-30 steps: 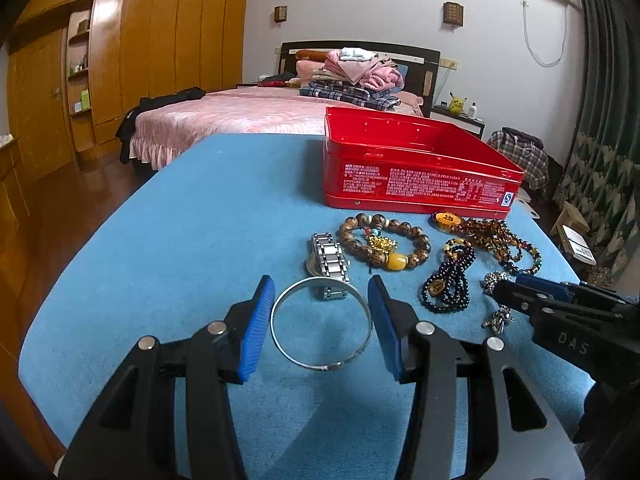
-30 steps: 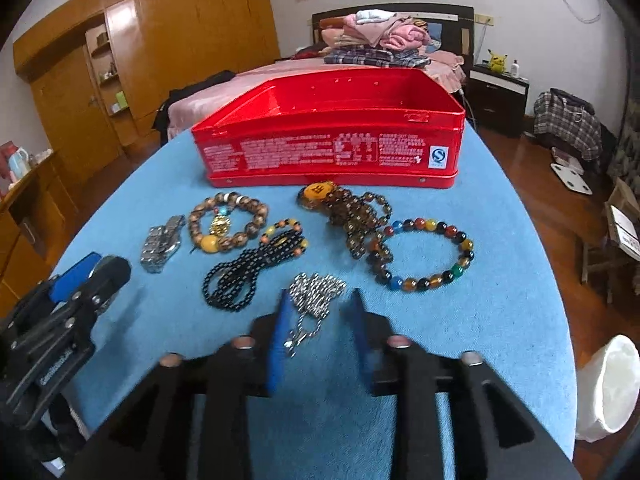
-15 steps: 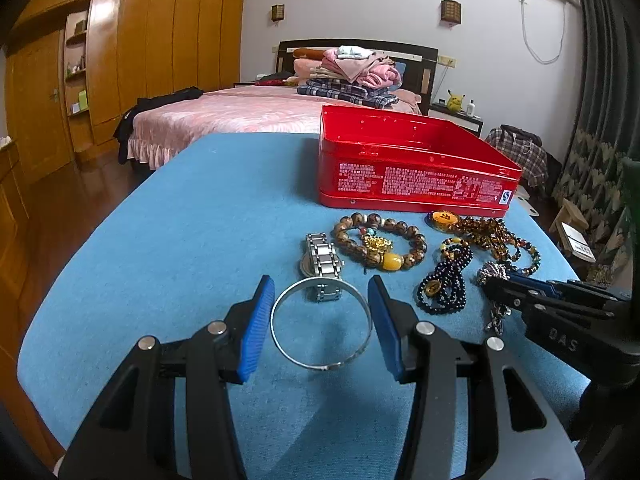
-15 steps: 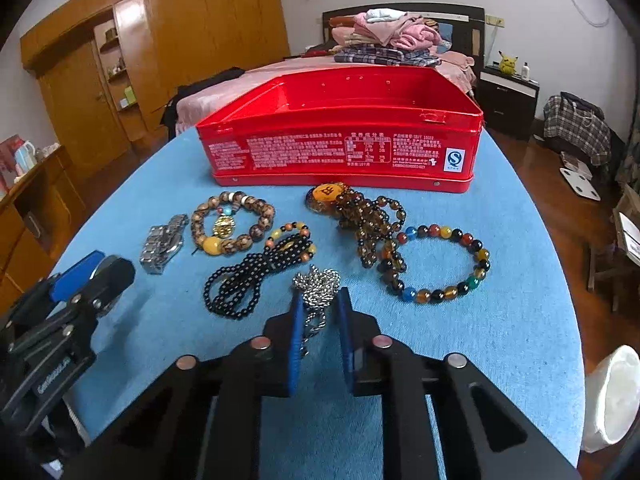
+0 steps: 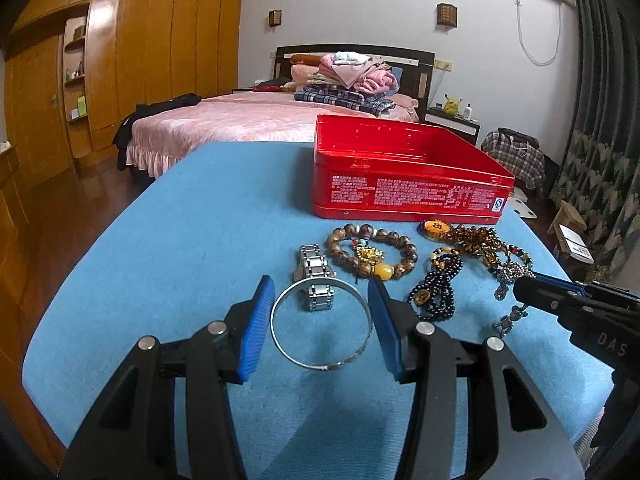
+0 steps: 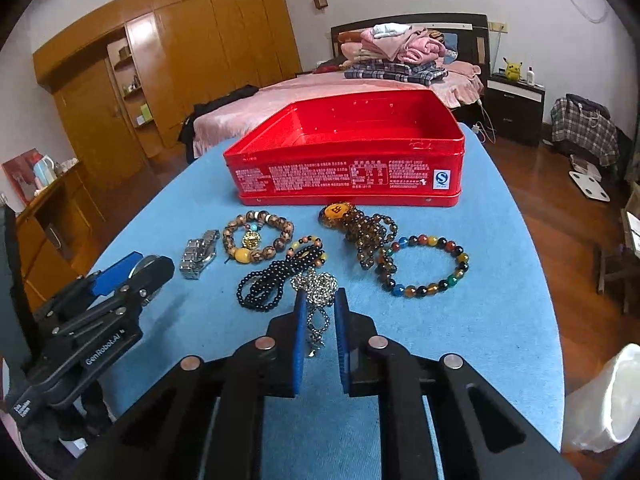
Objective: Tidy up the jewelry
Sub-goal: 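Grasp the silver chain keychain with the right tool, then lower the bangle with the left tool into the red tin while the right tool releases the chain there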
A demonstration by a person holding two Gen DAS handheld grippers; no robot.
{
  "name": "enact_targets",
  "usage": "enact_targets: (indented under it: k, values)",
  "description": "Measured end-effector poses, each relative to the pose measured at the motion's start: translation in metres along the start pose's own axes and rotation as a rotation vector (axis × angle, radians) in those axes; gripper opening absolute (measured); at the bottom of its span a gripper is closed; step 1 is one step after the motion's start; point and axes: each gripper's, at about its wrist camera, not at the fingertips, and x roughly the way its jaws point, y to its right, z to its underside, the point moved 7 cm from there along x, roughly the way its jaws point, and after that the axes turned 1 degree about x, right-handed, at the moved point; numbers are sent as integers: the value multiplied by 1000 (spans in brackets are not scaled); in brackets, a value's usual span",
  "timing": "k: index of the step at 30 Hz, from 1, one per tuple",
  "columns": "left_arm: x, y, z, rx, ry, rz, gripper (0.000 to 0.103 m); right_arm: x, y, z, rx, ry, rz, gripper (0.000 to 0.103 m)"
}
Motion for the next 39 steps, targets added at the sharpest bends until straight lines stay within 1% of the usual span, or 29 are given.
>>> enact_targets:
  k: [9,17,21,29,33,39]
  values:
    - [-8,6,-12,2,29,12,47,-21,-2,-18,-11,58,-6,13]
    - [-10,15,-40,-6,73,26,47,-31,-1,-46,-11,113,-2,13]
    - [-7,18,-59,-5,97,30,47,-33,2,-68,-13,149,3,13]
    - [13,30,-106,-20,150,61,47,-18,12,-113,-10,195,5,13]
    - [29,38,-128,-25,161,82,47,-5,21,-131,8,204,7,13]
    - [59,50,-147,-11,163,96,47,19,34,-154,26,211,13,13]
